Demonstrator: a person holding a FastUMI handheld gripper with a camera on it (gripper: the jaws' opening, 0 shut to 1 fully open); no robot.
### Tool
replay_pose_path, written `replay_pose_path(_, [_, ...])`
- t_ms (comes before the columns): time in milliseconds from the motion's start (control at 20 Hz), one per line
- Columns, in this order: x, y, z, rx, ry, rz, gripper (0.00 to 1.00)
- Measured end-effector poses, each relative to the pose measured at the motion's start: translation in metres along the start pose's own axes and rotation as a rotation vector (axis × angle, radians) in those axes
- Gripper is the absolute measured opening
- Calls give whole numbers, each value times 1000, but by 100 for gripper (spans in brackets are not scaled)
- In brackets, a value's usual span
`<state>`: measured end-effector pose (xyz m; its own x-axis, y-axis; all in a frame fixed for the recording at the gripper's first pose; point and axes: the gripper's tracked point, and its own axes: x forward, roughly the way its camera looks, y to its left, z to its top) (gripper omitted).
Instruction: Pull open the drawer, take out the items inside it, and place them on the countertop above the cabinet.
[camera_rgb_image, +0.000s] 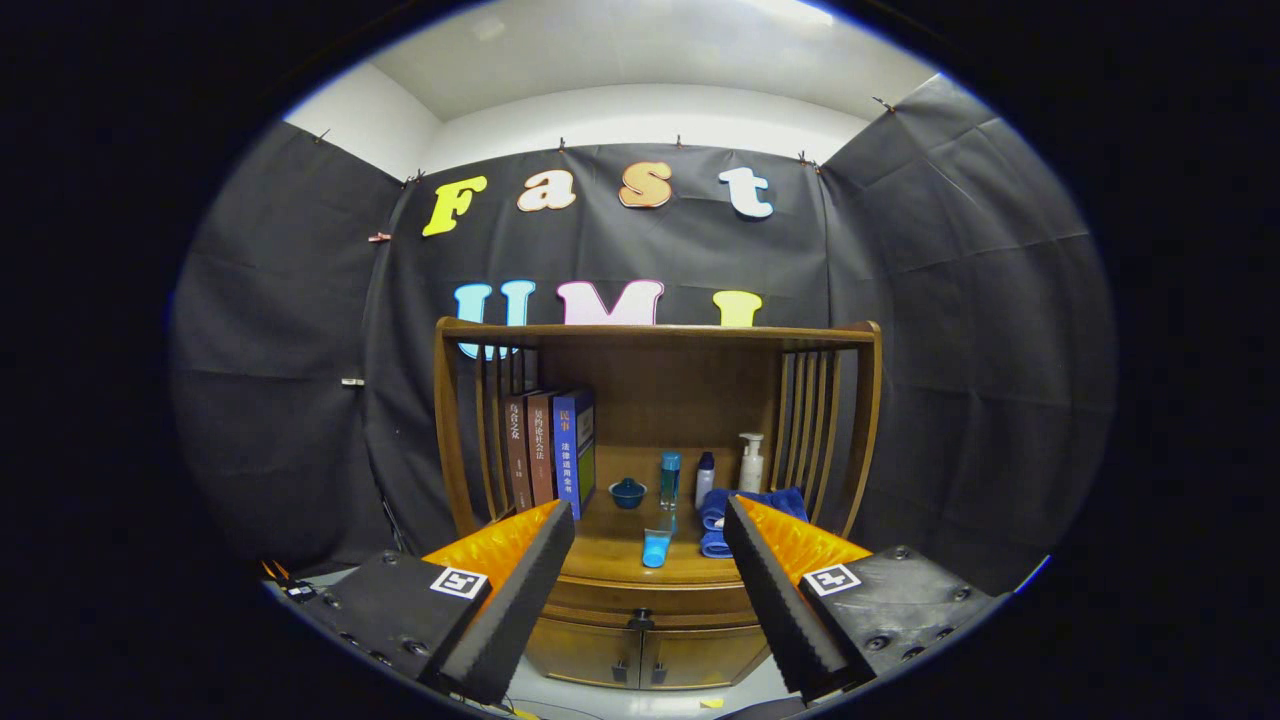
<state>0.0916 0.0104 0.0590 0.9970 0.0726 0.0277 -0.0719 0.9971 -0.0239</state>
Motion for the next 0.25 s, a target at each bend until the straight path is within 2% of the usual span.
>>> replay_pose_path(250, [-1,-1,0,2,-1,1,99])
